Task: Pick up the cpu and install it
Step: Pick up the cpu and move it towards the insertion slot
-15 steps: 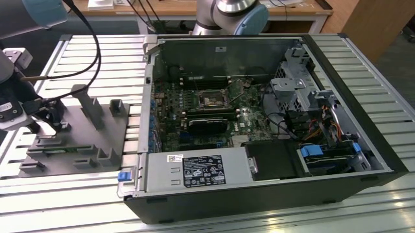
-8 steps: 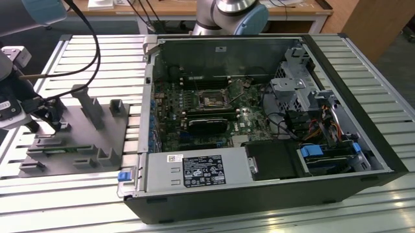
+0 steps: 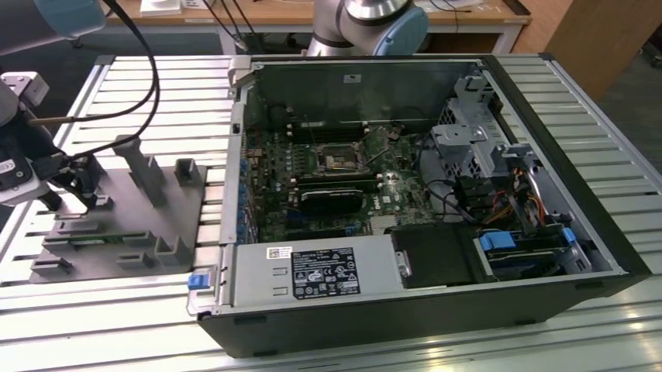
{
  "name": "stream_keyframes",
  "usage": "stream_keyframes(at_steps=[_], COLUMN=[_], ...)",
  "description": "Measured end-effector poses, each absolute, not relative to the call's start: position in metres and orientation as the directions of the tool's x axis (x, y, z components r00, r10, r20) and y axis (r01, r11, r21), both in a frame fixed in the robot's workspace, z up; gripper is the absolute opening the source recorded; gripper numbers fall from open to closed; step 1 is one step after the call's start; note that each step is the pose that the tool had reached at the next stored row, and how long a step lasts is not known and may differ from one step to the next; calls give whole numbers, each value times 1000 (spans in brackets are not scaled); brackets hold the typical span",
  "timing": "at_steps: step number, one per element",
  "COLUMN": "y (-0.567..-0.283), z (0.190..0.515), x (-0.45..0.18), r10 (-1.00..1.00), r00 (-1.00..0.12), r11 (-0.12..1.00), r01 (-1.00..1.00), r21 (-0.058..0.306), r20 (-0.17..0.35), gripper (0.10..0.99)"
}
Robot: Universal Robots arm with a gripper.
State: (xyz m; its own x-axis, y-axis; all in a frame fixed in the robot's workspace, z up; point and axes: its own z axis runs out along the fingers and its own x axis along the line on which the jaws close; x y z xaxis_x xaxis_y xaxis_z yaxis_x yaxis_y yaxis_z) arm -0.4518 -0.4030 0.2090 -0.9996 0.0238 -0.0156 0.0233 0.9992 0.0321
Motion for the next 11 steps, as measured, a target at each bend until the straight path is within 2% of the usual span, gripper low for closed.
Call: stream_keyframes(at_steps=[11], y=[-403], z=[213], x=[-452], r10=[24], r00=[-1000], r11=[999], r01=[23], r21=[32], r20=[-16], gripper=[537])
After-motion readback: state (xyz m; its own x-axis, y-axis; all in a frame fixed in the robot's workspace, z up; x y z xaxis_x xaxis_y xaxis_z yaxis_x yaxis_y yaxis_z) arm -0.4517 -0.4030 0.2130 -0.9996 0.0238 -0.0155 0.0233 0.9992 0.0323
